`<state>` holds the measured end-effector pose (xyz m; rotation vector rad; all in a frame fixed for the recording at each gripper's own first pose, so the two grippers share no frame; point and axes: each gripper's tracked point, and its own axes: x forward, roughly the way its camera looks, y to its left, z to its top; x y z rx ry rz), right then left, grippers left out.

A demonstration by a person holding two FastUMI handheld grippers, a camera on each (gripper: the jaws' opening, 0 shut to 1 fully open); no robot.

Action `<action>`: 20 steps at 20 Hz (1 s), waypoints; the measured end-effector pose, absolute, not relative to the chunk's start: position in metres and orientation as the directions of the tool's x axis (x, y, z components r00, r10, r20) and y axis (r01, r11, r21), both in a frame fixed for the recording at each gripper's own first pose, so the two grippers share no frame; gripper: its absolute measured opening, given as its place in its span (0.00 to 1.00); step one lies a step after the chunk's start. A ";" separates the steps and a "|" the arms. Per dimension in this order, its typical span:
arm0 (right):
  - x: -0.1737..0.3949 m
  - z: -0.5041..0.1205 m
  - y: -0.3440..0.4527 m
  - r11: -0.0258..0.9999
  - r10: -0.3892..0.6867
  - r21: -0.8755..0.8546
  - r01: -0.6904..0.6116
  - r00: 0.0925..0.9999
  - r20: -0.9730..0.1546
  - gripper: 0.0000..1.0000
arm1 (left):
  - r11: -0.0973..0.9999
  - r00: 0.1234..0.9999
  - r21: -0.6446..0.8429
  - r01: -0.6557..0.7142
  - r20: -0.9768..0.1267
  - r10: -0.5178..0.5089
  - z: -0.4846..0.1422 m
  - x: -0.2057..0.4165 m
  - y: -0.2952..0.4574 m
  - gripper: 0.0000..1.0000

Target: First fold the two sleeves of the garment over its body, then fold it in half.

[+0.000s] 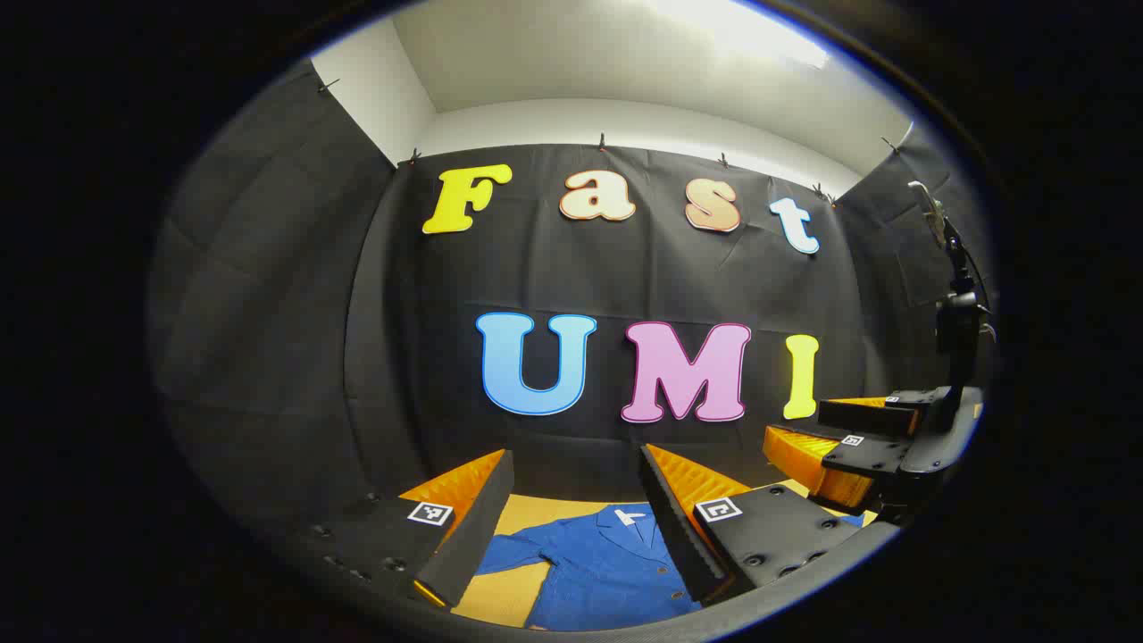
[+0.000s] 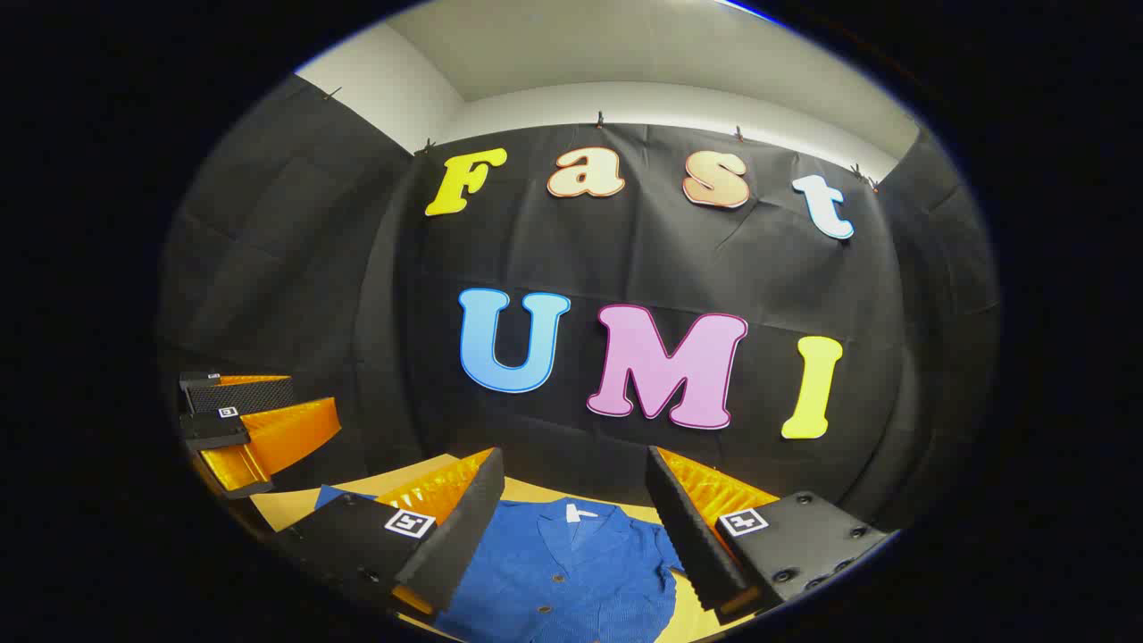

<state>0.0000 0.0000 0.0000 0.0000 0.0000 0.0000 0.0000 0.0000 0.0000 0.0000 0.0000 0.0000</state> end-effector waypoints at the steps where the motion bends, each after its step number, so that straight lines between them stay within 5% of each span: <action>1: 0.000 0.000 0.001 1.000 0.004 0.002 -0.004 1.000 -0.002 0.96 | 1.000 1.000 0.000 -0.003 0.002 0.003 -0.001 -0.001 0.001 0.82; 20: -0.003 -0.005 -0.003 1.000 -0.003 0.013 0.004 1.000 -0.014 0.96 | 1.000 1.000 -0.022 0.011 -0.008 -0.011 -0.003 -0.003 0.004 0.81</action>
